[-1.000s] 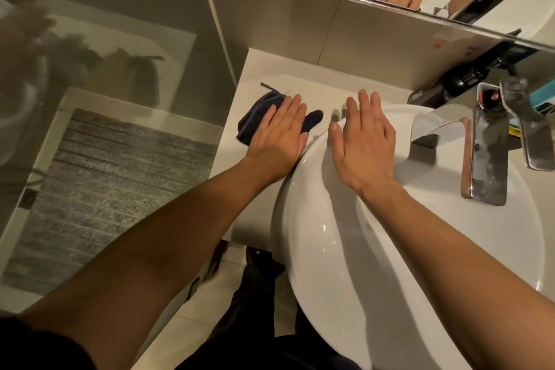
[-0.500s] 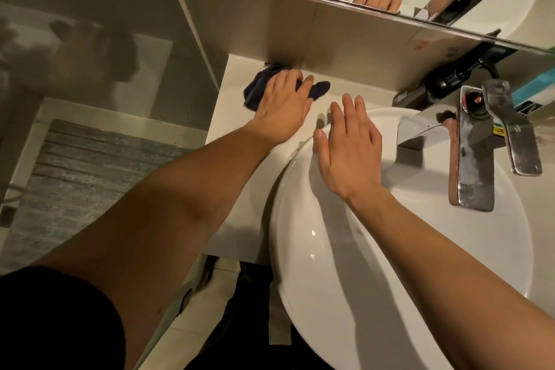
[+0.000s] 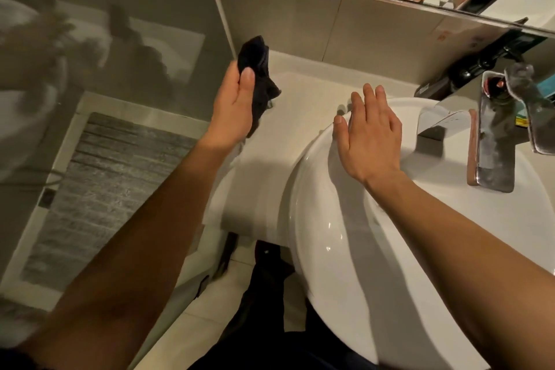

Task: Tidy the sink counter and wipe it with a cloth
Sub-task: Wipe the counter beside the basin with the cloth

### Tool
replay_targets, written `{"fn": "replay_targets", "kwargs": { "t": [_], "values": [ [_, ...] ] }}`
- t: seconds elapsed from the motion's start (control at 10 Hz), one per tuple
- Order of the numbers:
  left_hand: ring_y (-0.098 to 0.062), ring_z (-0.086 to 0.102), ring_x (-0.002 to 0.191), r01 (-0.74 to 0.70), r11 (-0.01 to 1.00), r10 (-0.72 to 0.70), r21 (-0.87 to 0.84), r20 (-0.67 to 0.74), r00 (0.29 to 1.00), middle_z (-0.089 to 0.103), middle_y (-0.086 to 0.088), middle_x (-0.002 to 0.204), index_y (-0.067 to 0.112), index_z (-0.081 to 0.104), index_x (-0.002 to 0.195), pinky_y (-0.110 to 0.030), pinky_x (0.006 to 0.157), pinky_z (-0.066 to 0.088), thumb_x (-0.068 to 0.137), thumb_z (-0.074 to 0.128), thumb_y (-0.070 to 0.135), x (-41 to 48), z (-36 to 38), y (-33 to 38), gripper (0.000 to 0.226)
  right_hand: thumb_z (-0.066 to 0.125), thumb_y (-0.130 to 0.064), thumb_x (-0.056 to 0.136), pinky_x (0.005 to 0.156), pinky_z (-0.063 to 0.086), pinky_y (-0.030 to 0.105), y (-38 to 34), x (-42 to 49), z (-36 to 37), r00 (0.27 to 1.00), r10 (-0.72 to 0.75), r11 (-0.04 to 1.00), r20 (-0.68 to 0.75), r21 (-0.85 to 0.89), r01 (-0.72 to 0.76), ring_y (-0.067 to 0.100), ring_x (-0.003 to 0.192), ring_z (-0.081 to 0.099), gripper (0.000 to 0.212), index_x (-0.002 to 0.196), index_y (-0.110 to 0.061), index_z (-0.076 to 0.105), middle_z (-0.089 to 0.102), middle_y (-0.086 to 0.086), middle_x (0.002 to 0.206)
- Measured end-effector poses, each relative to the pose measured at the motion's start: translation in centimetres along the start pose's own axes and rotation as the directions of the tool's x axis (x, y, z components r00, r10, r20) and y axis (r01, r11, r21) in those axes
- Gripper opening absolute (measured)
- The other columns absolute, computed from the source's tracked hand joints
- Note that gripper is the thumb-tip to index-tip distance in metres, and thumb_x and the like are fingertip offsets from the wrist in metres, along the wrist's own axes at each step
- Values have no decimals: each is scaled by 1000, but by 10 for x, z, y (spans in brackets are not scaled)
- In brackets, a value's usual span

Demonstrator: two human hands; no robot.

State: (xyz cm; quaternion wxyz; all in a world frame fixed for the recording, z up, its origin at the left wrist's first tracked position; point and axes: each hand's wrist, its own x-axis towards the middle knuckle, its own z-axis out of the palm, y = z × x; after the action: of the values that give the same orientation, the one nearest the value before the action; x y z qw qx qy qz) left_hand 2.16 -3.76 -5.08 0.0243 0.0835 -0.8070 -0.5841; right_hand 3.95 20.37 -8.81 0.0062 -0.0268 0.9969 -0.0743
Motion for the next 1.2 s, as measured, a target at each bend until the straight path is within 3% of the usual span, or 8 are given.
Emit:
{"fn": "replay_targets", "kwargs": {
  "t": [0.1, 0.2, 0.3, 0.4, 0.5, 0.6, 0.9, 1.2],
  "values": [
    [4, 62, 107, -12, 1000, 12, -11, -11, 1000, 60, -3, 120, 13, 50, 136, -20, 90, 52, 112, 33, 20, -48, -28, -4, 30, 20, -50, 104, 121, 22, 45, 0, -1, 0, 1000, -7, 1000, 3, 14, 7, 26, 157, 11, 65, 154, -11, 35, 22, 10, 167],
    [-2, 60, 92, 8, 986, -4, 168, -21, 1000, 51, -1, 109, 16, 54, 125, -24, 81, 53, 110, 34, 20, -98, -43, -23, 25, 20, -50, 104, 121, 21, 46, 0, -1, -1, 1000, -7, 1000, 13, 28, 6, 26, 157, 9, 65, 155, -11, 33, 21, 10, 168],
    [-24, 58, 90, -46, 870, 47, 490, 10, 999, 53, -6, 109, 21, 55, 122, -51, 81, 55, 105, 36, 32, -139, -48, -58, 28, 20, -50, 105, 121, 19, 46, 0, -1, -3, 1000, -9, 999, 21, 41, 8, 26, 157, 7, 64, 155, -12, 32, 20, 10, 168],
    [-32, 56, 111, -169, 717, 72, 676, 170, 983, 56, -14, 122, 17, 57, 133, -57, 93, 52, 100, 43, 31, -180, -42, -97, 38, 19, -51, 105, 121, 18, 46, 0, -1, -4, 1000, -10, 998, 27, 55, 9, 26, 157, 6, 64, 155, -12, 32, 19, 9, 168],
    [-31, 18, 156, -192, 593, -13, 782, 248, 969, 27, -11, 163, 26, 29, 158, -53, 126, 17, 105, 38, 41, -210, -32, -119, 57, 20, -51, 105, 122, 17, 45, 0, -1, -3, 1000, -6, 998, 31, 61, 4, 25, 158, 6, 64, 155, -12, 31, 19, 9, 168],
    [-27, 4, 159, -160, 575, -22, 802, 211, 977, 14, -9, 170, 26, 17, 162, -49, 128, 9, 106, 34, 44, -205, -26, -120, 62, 20, -51, 105, 122, 17, 45, 0, -1, -3, 1000, -6, 999, 27, 55, 5, 25, 158, 6, 64, 155, -12, 31, 19, 9, 168],
    [-32, 21, 156, -191, 515, 63, 836, 185, 981, 29, -14, 166, 15, 26, 161, -54, 125, 20, 103, 40, 41, -143, -7, -117, 64, 22, -50, 106, 122, 17, 45, 0, 0, -1, 1000, 4, 998, 22, 60, -6, 24, 158, 5, 62, 155, -13, 32, 19, 8, 168],
    [-29, 23, 155, -207, 475, 90, 855, 187, 978, 32, -12, 165, 12, 24, 160, -51, 121, 30, 103, 35, 38, -56, 15, -105, 64, 23, -48, 106, 120, 21, 45, -1, 1, 1, 1000, 10, 1000, 2, 28, -10, 25, 157, 9, 61, 153, -12, 35, 22, 9, 167]
  ]
}}
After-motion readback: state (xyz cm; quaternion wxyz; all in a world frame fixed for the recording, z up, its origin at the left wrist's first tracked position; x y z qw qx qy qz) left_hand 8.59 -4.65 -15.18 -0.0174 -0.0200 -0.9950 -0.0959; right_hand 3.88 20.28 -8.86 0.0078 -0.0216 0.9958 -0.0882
